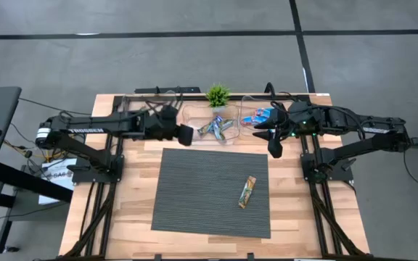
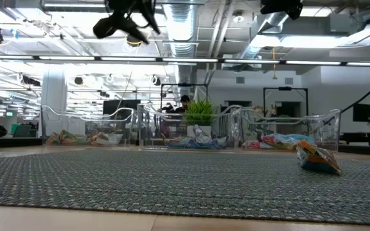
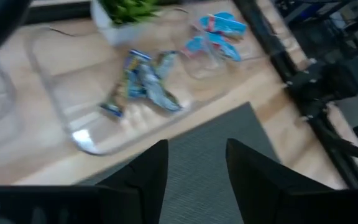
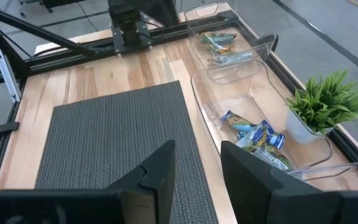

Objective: Pick and place Granola Bars by type
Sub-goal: Put the yellow granola bar into the left transparent bin

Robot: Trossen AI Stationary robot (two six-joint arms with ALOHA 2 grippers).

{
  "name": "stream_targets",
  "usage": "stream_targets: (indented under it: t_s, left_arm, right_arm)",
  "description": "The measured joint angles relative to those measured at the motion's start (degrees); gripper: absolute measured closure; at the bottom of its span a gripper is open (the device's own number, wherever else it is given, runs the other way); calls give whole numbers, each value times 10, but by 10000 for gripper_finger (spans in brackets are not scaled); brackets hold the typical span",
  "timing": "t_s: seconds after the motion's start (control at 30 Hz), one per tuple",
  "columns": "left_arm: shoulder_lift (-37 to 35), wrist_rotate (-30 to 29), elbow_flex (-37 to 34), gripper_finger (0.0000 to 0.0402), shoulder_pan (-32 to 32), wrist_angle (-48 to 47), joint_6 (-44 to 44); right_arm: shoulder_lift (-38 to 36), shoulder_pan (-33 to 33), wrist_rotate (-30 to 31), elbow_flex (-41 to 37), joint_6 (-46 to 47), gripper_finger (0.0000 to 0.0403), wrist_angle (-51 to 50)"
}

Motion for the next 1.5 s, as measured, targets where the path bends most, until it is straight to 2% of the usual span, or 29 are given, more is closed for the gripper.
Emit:
stream_targets:
  t_s: [0.27,0.43,0.6,0.8,1.07,1.2,1.33,1.5]
  left_arm:
    - [117,-22,119,296,-79,-3,-38]
    - [218,-22,216,320,-94,-59,-38]
    - [310,14,288,326,-100,-82,-74]
    - [417,54,368,326,-119,-69,-108]
    - [535,85,496,326,-155,-70,-116]
    - [569,118,519,314,-162,-59,-128]
    - [598,147,527,278,-167,-43,-141]
    - [613,140,522,234,-176,-32,-141]
  right_arm:
    - [0,0,0,0,0,284,-30]
    - [-1,4,-26,0,-38,284,-65]
    - [-15,31,-97,0,-88,284,-121]
    - [-17,73,-146,0,-107,284,-212]
    - [-16,113,-148,0,-100,284,-236]
    - [-16,121,-148,0,-101,284,-236]
    - [-16,120,-148,0,-101,284,-236]
    - [-16,120,-148,0,-101,284,-235]
